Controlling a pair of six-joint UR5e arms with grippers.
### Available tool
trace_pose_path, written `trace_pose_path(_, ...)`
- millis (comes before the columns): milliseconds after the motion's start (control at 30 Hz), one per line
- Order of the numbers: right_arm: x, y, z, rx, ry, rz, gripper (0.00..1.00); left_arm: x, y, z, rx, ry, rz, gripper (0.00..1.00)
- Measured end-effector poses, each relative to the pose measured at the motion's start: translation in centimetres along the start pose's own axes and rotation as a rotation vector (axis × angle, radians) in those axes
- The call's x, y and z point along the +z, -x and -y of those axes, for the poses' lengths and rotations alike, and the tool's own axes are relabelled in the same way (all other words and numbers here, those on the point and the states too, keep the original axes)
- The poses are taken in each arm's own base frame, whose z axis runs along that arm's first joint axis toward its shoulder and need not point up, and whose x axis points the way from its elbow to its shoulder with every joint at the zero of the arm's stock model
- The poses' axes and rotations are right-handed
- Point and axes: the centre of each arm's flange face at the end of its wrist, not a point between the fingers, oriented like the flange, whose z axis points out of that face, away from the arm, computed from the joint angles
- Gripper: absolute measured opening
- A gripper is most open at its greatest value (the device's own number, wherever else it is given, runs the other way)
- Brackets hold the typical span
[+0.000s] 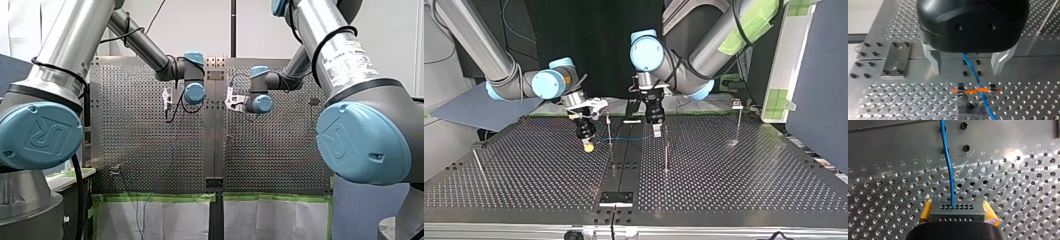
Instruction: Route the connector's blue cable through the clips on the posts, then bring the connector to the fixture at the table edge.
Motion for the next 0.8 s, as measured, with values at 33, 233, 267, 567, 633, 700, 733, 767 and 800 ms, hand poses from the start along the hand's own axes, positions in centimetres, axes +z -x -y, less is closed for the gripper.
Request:
trace_pose_path(33,0.0,0.0,0.0,0.000,0.000,0.000,0.00,0.1,-0.2,0.1,-0.001,-0.002,-0.001,1.00)
trace_pose_path(233,0.0,0.0,0.0,0.000,0.000,0.000,0.00,0.7,-0.2,0.6,-0.016,-0.017,0.005,1.00)
trace_pose_path(267,0.0,0.0,0.0,0.000,0.000,-0.001,0.00,0.7,-0.2,0.6,-0.017,-0.017,0.006,1.00)
trace_pose_path(567,0.0,0.0,0.0,0.000,0.000,-0.001,0.00,1.7,0.6,0.5,-0.027,-0.008,0.020,1.00)
trace_pose_path(633,0.0,0.0,0.0,0.000,0.000,-0.001,0.00,1.9,0.7,0.5,-0.028,-0.007,0.022,1.00)
trace_pose_path(700,0.0,0.0,0.0,0.000,0.000,-0.001,0.00,2.1,0.6,0.5,-0.028,-0.010,0.021,1.00)
trace_pose_path(733,0.0,0.0,0.0,0.000,0.000,-0.001,0.00,2.2,0.6,0.5,-0.026,-0.011,0.019,1.00)
trace_pose_path(767,0.0,0.0,0.0,0.000,0.000,0.000,0.00,2.3,0.5,0.6,-0.025,-0.012,0.017,1.00)
trace_pose_path(800,0.0,0.0,0.0,0.000,-0.001,0.000,0.00,2.5,0.3,0.7,-0.022,-0.013,0.012,1.00)
